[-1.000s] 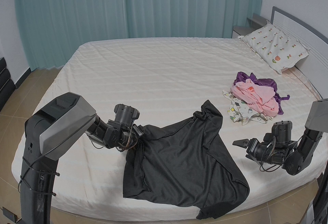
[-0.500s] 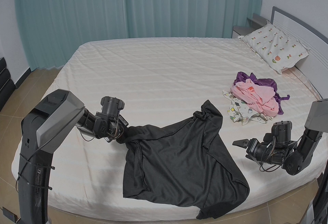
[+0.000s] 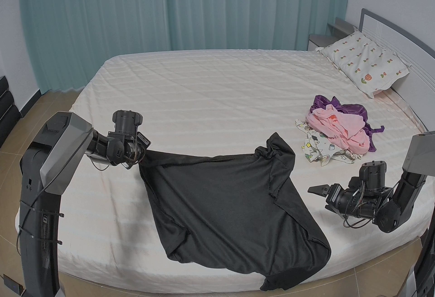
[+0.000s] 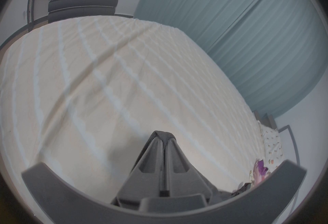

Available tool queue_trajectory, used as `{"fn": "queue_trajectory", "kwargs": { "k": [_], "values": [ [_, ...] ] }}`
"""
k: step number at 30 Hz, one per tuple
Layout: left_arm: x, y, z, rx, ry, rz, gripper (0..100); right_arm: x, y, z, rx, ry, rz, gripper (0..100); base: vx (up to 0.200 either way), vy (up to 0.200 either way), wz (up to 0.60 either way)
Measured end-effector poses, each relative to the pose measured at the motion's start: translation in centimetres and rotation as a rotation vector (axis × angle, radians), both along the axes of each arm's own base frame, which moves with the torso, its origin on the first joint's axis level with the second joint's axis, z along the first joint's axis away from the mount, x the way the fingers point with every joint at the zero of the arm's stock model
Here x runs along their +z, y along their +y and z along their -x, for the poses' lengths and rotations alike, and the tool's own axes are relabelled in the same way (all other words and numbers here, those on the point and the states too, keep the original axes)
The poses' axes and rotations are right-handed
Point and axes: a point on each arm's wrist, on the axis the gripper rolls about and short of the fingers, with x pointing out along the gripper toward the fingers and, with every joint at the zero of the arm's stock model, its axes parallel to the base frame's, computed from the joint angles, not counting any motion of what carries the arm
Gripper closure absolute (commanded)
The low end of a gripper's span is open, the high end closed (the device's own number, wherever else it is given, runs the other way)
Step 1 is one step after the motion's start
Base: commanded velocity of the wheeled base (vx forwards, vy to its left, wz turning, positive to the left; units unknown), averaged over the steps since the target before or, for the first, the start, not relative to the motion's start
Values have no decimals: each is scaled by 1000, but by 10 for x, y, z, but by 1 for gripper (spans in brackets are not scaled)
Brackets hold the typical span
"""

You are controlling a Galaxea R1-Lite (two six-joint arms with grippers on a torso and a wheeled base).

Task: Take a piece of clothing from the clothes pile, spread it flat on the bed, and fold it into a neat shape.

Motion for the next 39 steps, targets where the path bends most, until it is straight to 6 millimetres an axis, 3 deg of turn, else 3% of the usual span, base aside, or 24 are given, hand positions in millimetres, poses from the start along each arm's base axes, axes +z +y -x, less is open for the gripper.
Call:
{"fn": "queue_trajectory", "kwargs": {
  "k": [4, 11, 12, 21, 27, 32, 39],
  "values": [
    [10, 12, -11, 24, -48, 6, 100, 2, 0, -4, -9, -56, -15, 0, 0, 0, 0],
    [10, 28, -24, 61, -57, 3, 100, -4, 2, -10, -29, -104, -37, 0, 0, 0, 0],
    [8, 29, -26, 65, -59, 2, 0, -7, 3, -10, -30, -100, -36, 0, 0, 0, 0],
    [-10, 34, -29, 72, 18, -1, 0, -19, 9, -8, -17, -63, -22, 0, 0, 0, 0],
    [-9, 36, -21, 62, 50, 13, 0, -21, 14, -7, -41, -66, 18, 0, 0, 0, 0],
    [-9, 34, 0, 17, 96, 47, 0, -21, 22, -11, -63, -84, 64, 0, 0, 0, 0],
    [-12, 24, 50, -33, 141, 67, 0, -26, 41, -21, -50, -80, 167, 0, 0, 0, 0]
  ]
}}
